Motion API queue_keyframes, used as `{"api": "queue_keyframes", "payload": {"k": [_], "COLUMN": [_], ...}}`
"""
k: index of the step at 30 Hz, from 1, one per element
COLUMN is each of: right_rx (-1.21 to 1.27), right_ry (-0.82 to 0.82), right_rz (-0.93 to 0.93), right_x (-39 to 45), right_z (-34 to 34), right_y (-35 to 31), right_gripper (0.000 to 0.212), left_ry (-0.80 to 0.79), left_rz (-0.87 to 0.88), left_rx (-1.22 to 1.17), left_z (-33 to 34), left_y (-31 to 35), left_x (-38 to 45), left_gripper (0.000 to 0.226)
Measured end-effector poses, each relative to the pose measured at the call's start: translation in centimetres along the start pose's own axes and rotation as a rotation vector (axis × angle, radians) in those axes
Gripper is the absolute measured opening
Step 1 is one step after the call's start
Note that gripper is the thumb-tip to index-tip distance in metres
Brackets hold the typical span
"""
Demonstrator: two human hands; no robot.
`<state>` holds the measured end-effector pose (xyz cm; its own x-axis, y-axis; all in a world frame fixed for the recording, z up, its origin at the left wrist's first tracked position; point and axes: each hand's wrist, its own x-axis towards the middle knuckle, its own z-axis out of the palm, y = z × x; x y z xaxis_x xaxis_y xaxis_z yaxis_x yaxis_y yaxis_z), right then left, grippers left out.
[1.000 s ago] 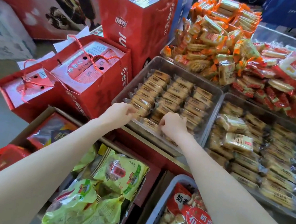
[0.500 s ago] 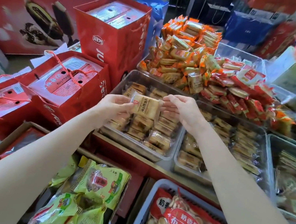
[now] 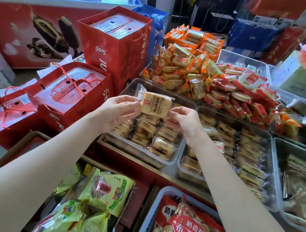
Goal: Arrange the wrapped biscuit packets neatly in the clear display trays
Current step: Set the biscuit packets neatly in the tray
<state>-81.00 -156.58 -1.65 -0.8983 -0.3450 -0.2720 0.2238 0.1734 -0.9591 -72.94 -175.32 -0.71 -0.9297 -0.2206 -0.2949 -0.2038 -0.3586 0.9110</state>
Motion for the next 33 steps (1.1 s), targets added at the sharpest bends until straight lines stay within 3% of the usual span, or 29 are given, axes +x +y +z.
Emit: {"api": "queue_keyframes", "payload": {"k": [5, 8, 14, 20, 25, 27, 33], "right_rx": [-0.25, -0.227, 0.029, 0.367, 0.473, 0.413, -0.174], "right_ry": [0.164, 0.194, 0.012, -0.028, -0.048, -0.005, 0.354], "right_rz": [-0.099, -0.081, -0.042, 0.027, 0.013, -0.033, -0.214], "right_x": [0.3, 0.5, 0.1, 0.0, 0.2, 0.3, 1.0], "right_z": [0.3, 0.0, -1.2, -1.0, -0.8, -0.8, -1.0], "right_y": [0.2, 0.4, 0.4, -0.3, -1.0, -1.3, -0.7], "right_gripper": [0.018, 0.02, 0.006, 0.006, 0.009, 0.01, 0.012], "left_ry": [0.055, 0.007, 0.056, 0.022, 0.057, 0.064, 0.05], "left_rz": [0.029, 0.038, 0.024, -0.003, 0.027, 0.019, -0.008], "left_rx": [0.117, 0.14, 0.216, 0.37, 0.473, 0.42, 0.328], "left_z": [1.0, 1.3, 0.9, 1.1, 1.2, 1.3, 2.8], "left_y": [0.0, 0.2, 0.4, 0.6, 0.9, 0.9, -0.1], "left_x": [-0.1, -0.1, -0.1, -0.1, -0.1, -0.1, 0.3], "left_gripper": [0.008, 0.01, 0.012, 0.013, 0.014, 0.012, 0.008]}}
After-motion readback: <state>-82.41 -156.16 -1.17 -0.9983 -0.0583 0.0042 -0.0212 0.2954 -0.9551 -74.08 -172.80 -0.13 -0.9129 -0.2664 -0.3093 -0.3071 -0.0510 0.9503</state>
